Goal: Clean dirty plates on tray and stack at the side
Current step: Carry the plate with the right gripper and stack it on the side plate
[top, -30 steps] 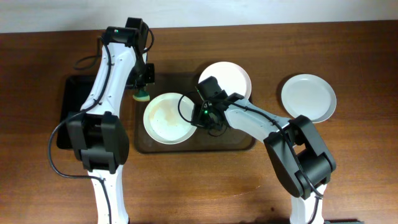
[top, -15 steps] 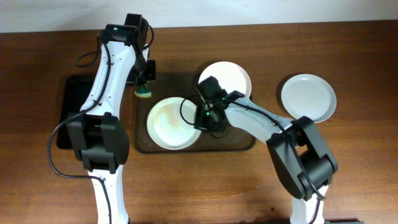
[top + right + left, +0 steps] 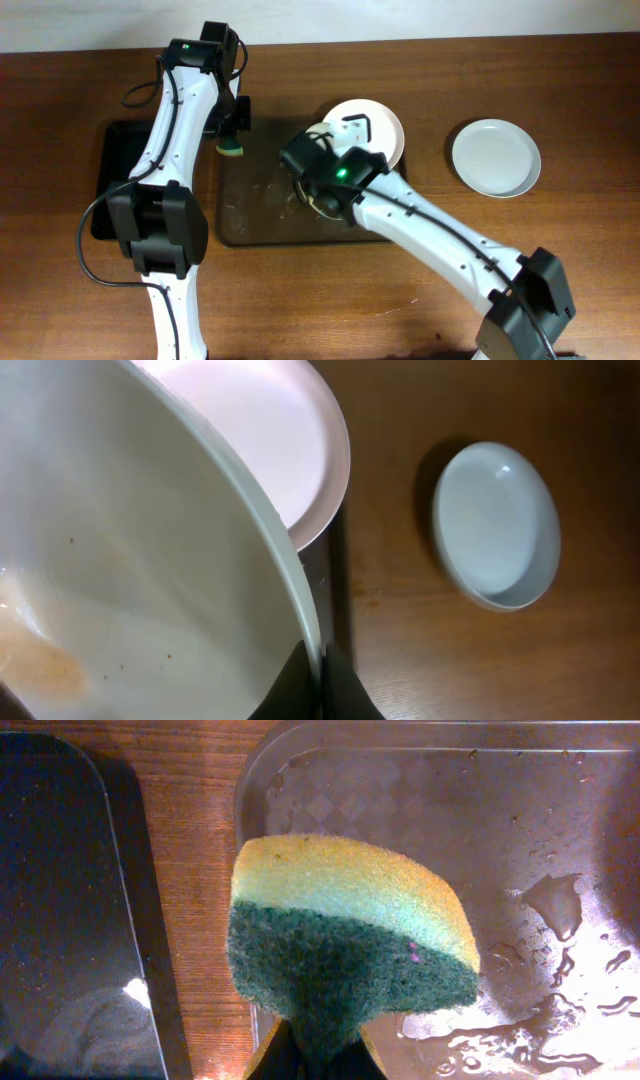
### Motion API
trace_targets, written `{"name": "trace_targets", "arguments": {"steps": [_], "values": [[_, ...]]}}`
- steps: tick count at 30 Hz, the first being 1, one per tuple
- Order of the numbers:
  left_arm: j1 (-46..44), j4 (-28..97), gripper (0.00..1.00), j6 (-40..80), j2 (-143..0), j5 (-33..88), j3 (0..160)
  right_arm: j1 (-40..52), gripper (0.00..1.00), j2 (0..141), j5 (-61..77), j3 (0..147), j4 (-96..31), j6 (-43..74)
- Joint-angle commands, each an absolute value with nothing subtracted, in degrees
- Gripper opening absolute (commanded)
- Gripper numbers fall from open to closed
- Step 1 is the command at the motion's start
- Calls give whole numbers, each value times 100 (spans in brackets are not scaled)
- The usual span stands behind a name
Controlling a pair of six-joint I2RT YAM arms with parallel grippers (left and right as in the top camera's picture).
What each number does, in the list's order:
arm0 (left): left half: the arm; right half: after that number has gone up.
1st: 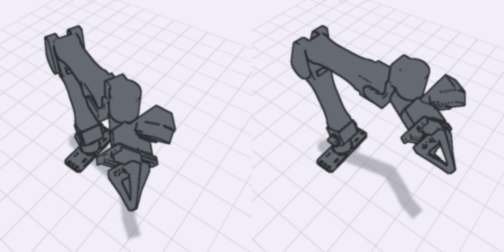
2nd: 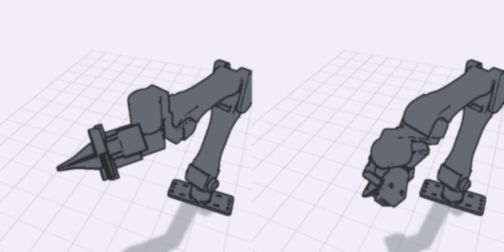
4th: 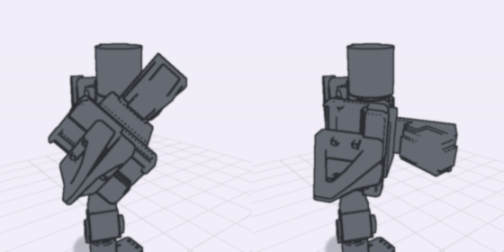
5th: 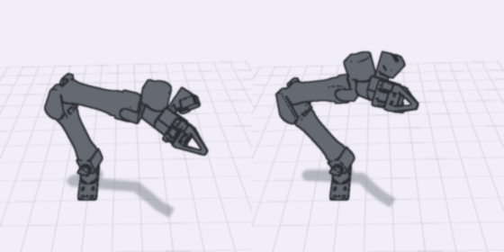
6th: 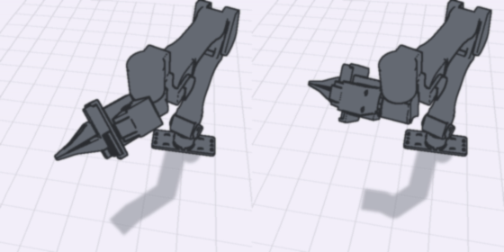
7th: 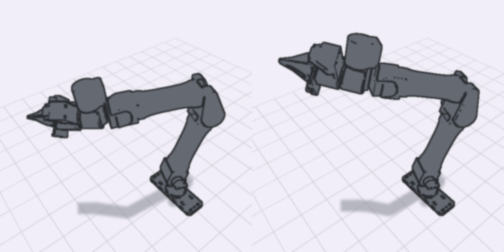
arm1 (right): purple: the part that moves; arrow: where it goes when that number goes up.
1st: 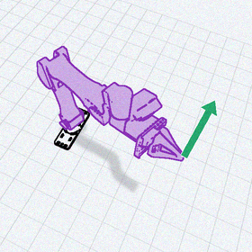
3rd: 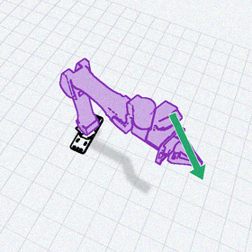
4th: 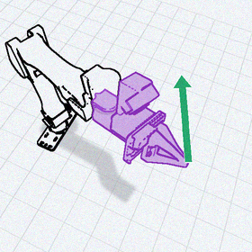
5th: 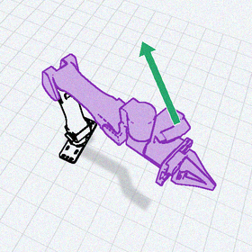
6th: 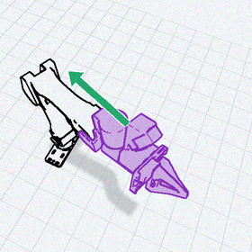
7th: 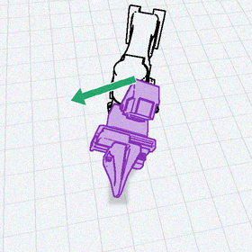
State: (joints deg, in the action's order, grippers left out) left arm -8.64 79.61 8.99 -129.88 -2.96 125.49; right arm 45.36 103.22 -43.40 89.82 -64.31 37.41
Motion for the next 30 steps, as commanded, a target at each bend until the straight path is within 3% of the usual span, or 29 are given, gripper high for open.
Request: {"name": "trace_targets", "arguments": {"steps": [1, 8, 13, 16, 17, 19, 23, 26, 30], "values": [[-860, 7955, 2, 805, -12986, -235, 12658, 5133, 4, 10193, -6514, 9109, -6477, 3771], [-860, 7955, 2, 803, -12986, -235, 12658, 5927, 4, 10193, -8853, 9109, -6501, 3771], [-860, 7955, 2, 803, -12986, -235, 12658, 5927, 4, 10193, -8744, 9109, -6501, 3776], [-860, 7955, 2, 803, -12986, -237, 12658, 5699, 4, 10193, -6831, 9107, -6775, 3800], [-860, 7955, 2, 803, -12986, -235, 12658, 5380, 4, 10193, -5577, 9107, -6831, 3839], [-858, 7959, 2, 803, -12986, -237, 12658, 4897, 4, 10156, -4348, 9107, -6834, 3839], [-856, 7955, 2, 803, -12986, -237, 12658, 3326, 4, 9548, -2596, 9107, -6812, 3680], [-856, 7955, 1, 803, -12986, -235, 12658, 1236, 4, 9142, -1291, 9107, -6731, 3142], [-856, 7953, 2, 803, -12986, -235, 12658, -1317, 4, 9249, -600, 8761, -6213, 2871]]}}
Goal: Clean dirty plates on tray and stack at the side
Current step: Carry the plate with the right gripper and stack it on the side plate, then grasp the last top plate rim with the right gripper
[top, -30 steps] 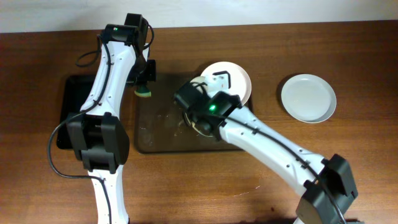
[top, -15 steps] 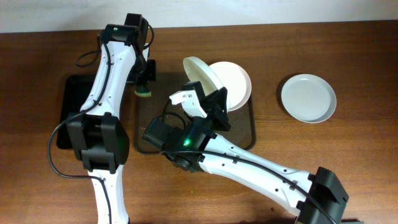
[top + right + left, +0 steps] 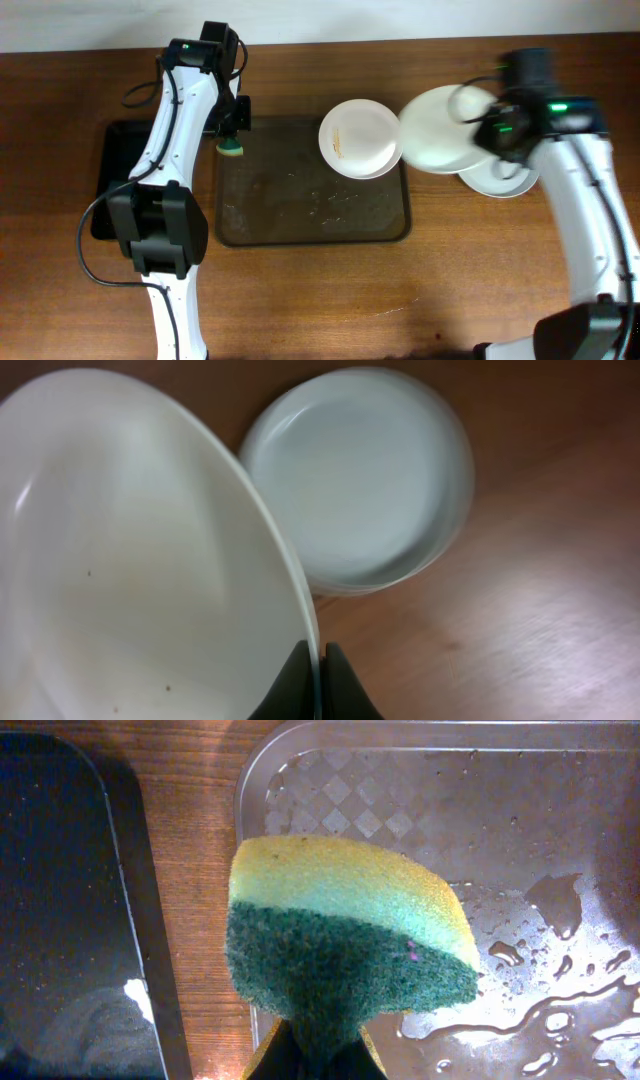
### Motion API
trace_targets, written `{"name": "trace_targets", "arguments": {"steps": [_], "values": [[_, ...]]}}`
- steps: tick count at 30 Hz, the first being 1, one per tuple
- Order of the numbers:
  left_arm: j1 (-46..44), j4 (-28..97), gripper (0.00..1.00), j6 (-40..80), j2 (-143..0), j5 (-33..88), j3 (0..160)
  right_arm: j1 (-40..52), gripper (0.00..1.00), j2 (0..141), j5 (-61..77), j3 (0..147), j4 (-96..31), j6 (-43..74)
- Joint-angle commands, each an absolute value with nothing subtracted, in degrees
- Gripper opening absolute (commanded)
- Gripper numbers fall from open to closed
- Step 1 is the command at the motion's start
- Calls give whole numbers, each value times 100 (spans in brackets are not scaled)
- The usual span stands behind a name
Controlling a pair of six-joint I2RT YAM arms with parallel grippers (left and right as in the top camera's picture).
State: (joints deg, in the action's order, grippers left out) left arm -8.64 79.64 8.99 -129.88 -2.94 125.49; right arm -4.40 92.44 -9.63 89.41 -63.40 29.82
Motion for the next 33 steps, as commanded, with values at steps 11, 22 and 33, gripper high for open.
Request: {"name": "trace_targets", "arguments": {"steps": [11, 22, 33], "values": [[-856, 7957, 1, 803, -12986, -233, 12658, -2178, 64, 10405, -585, 7389, -4112, 2875], [-856, 7955, 2, 805, -12986, -233, 12658, 768, 59, 10431, 311, 8305, -4047, 2565], [-858, 7953, 1, 805, -12986, -233, 12658, 1555, 12, 11909, 307, 8305, -4327, 3719]]}}
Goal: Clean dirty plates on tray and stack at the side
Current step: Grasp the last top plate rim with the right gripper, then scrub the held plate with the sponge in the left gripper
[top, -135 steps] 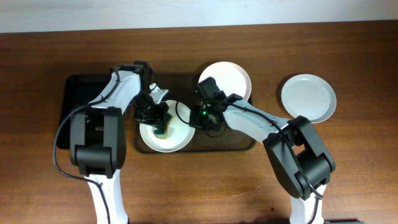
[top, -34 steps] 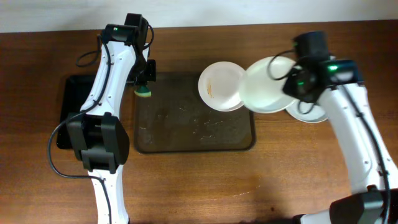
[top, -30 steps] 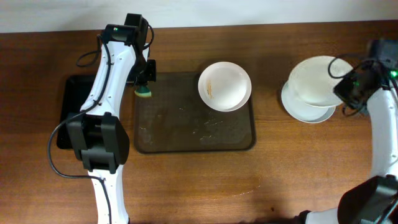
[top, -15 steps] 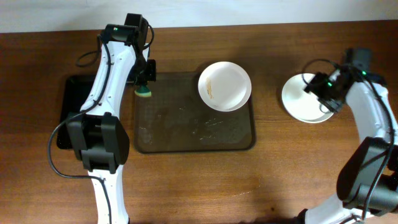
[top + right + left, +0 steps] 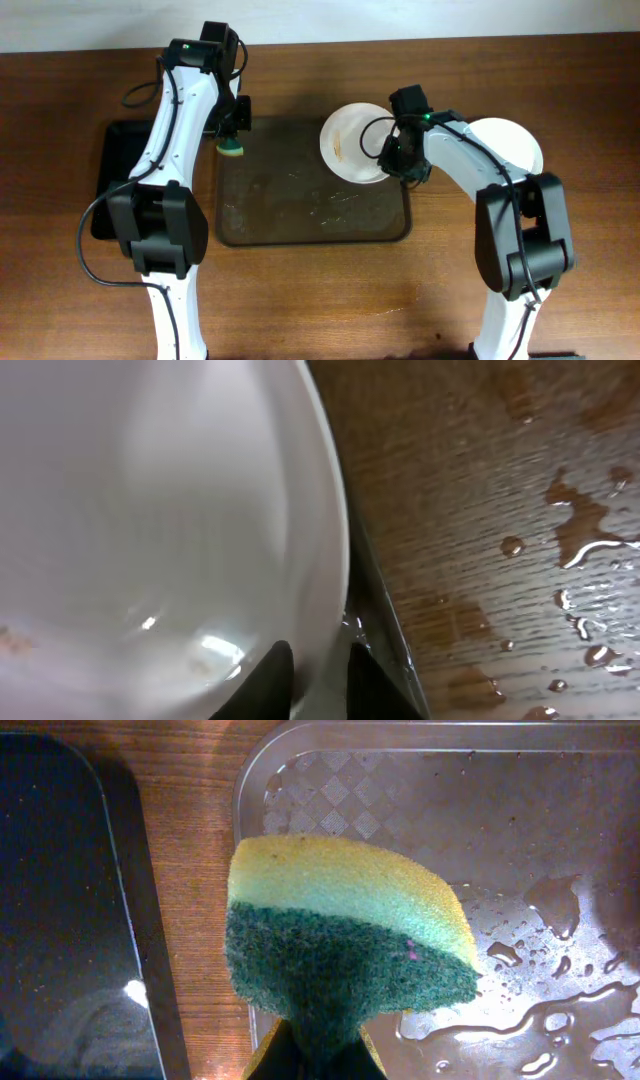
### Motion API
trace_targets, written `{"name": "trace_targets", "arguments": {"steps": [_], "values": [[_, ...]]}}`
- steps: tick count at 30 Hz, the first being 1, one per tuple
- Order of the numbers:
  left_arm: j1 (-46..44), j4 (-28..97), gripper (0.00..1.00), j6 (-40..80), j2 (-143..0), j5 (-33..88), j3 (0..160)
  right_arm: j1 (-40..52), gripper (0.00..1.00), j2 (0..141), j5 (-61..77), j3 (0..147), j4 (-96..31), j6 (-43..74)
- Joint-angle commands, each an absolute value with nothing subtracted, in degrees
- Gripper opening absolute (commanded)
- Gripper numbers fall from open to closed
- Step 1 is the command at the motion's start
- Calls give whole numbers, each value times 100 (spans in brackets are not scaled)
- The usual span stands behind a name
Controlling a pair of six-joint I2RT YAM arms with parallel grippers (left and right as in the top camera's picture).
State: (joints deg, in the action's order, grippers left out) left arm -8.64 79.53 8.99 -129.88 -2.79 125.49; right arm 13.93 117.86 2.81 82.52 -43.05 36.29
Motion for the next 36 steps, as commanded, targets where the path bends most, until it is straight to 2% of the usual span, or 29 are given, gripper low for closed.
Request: {"name": "trace_targets", "arguments": {"steps": [1, 3, 6, 8, 9, 11, 12, 14, 17, 18, 22, 26, 28, 31, 36], "values": [[-856, 7953, 2, 805, -12986, -233, 12658, 1662, 7, 11909, 458, 8305, -4392, 3719], [-856, 7955, 2, 805, -12986, -233, 12658, 1874, 4, 11909, 753, 8305, -4676, 3723], [-856, 7955, 2, 803, -12986, -233, 12658, 2248, 6, 11885, 993, 8326, -5070, 3756], [-856, 7955, 2, 803, -12986, -233, 12658, 2228, 25, 11874, 1004, 8602, -5306, 3234], [-856, 7955, 2, 805, -12986, -233, 12658, 2193, 45, 11874, 1015, 8860, -5492, 2805], [-856, 7942, 2, 803, -12986, -233, 12658, 2053, 61, 11876, 991, 9618, -5684, 1610], [-856, 7931, 2, 803, -12986, -233, 12658, 1986, 65, 11876, 991, 9671, -5398, 1214], [-856, 7933, 2, 803, -12986, -233, 12658, 1828, 64, 12027, 996, 9668, -5118, 915], [-856, 7931, 2, 805, -12986, -233, 12658, 1841, 52, 12339, 1068, 9666, -5172, 617], [-856, 7933, 2, 803, -12986, -233, 12658, 1870, 51, 12455, 1201, 9666, -5181, 620], [-862, 7929, 2, 805, -12986, -231, 12658, 1883, 38, 12746, 1782, 9655, -5181, 705], [-886, 7907, 2, 805, -12986, -231, 12658, 1885, 21, 12988, 1780, 9653, -5140, 1186], [-893, 7911, 2, 805, -12986, -231, 12658, 1907, 4, 13104, 1780, 9570, -5166, 1638], [-950, 7891, 2, 805, -12991, -207, 12658, 1925, 4, 13104, 1782, 9317, -5330, 3135], [-1109, 7843, 1, 709, -13225, 314, 12648, 2117, 4, 13104, 1739, 9113, -5190, 3203]]}}
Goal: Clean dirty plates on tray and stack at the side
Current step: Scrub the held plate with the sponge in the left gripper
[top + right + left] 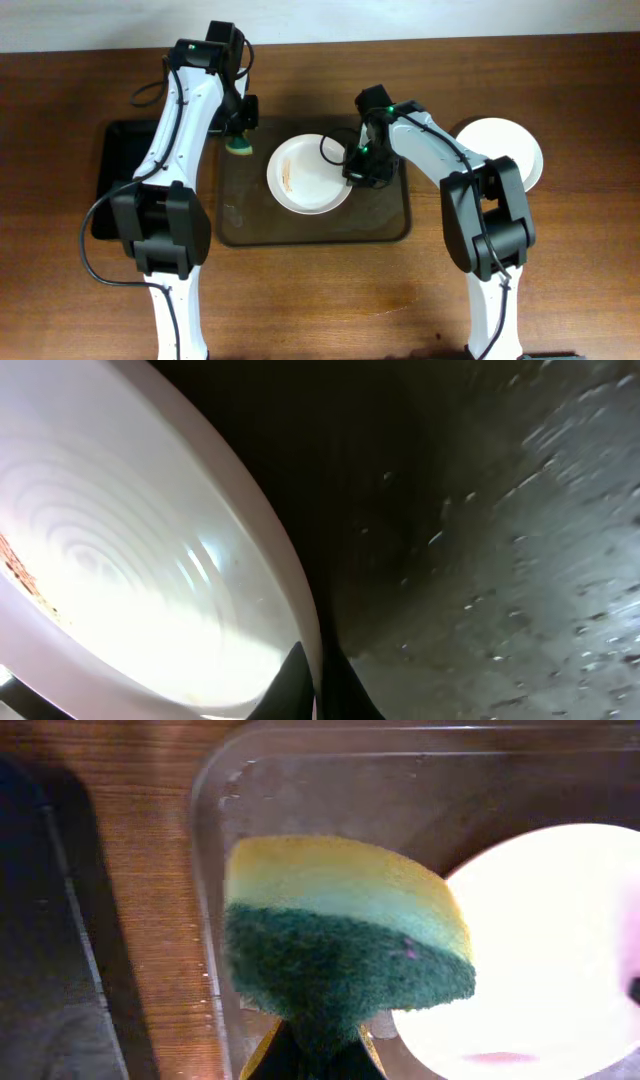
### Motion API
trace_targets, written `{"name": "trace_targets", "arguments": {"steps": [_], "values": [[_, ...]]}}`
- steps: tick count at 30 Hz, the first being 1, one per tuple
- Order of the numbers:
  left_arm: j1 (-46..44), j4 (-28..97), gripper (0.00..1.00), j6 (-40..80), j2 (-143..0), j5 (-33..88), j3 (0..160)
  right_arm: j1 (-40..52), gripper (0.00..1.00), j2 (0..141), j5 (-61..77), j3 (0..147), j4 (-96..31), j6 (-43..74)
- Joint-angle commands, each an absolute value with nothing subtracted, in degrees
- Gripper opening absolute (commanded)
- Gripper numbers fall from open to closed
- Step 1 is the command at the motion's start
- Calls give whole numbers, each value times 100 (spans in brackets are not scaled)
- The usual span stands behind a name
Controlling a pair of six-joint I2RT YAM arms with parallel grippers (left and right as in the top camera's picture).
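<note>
A white plate (308, 175) with a brown smear near its left side lies over the middle of the clear wet tray (380, 222). My right gripper (356, 170) is shut on the plate's right rim (290, 595). My left gripper (241, 140) is shut on a yellow-and-green sponge (340, 935), held at the tray's back left corner, just left of the plate (540, 950). A stack of clean white plates (505, 148) sits on the table to the right of the tray.
A black tray (112, 180) lies left of the clear tray, partly under the left arm. Both arms reach over the clear tray from the front. Water drops cover the tray floor (520, 560).
My right gripper has shut on the dirty plate's rim and the plate now lies at the tray's middle instead of its back right corner. My left gripper with the sponge moved slightly right.
My right gripper first held a plate over the tray while another plate lay at the back right. Then it held that plate above the plate at the right. Then that plate lay there and the gripper straddled the remaining plate's rim. Now that plate is at mid-tray. The sponge stayed gripped.
</note>
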State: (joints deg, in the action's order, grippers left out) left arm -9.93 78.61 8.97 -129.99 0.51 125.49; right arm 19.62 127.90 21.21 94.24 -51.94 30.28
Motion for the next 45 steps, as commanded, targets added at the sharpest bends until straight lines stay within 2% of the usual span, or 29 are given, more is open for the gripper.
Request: {"name": "trace_targets", "arguments": {"steps": [1, 9, 12, 14, 16, 20, 26, 28, 30, 31, 33, 36, 39, 42, 45], "values": [[-1223, 7813, 1, 464, -13345, 539, 12648, 2115, 4, 13104, 1739, 9111, -5151, 3203], [-1938, 7592, 1, 427, -14484, 947, 12648, 2115, 4, 13104, 1737, 9089, -5028, 3203], [-1850, 8580, 1, 670, -14680, 878, 12648, 2115, 4, 13104, 1737, 9089, -5028, 3201], [-1791, 9203, 1, 268, -14680, 854, 12648, 2117, 4, 13104, 1739, 9089, -5006, 3201], [-1782, 9218, 1, 161, -14680, 770, 12648, 2117, 4, 13104, 1737, 9089, -5006, 3201], [-1861, 7609, 1, 440, -14800, 775, 12648, 2115, 4, 13104, 1737, 9089, -5009, 3201], [-1914, 7437, 1, 2088, -15161, 322, 12650, 2115, 4, 13104, 1730, 9089, -5006, 3197], [-1743, 7183, 1, 2530, -15161, 829, 12672, 2117, 4, 13104, 1730, 9089, -5006, 3197], [-1577, 6296, 1, 2574, -15161, 1844, 12672, 2117, 4, 13104, 1730, 9089, -5009, 3181], [-1531, 5791, 1, 2567, -15161, 1815, 12672, 2117, 4, 13104, 1712, 9083, -5009, 3179], [-1531, 5666, 1, 2563, -15161, 1621, 12672, 2115, 4, 13104, 1697, 9052, -5009, 3181], [-1525, 6573, 1, 2073, -15161, 1514, 12672, 2115, 4, 13104, 1691, 9052, -5006, 3181], [-1494, 7837, 1, 698, -15161, 1223, 12672, 2115, 4, 13104, 1693, 9052, -4989, 3181], [-1481, 8508, 1, -943, -15161, 1433, 12672, 2117, 4, 13104, 1695, 9052, -4989, 3181], [-1483, 8705, 1, -1693, -15161, 1411, 12672, 2117, 4, 13104, 1695, 9052, -4989, 3181]]}}
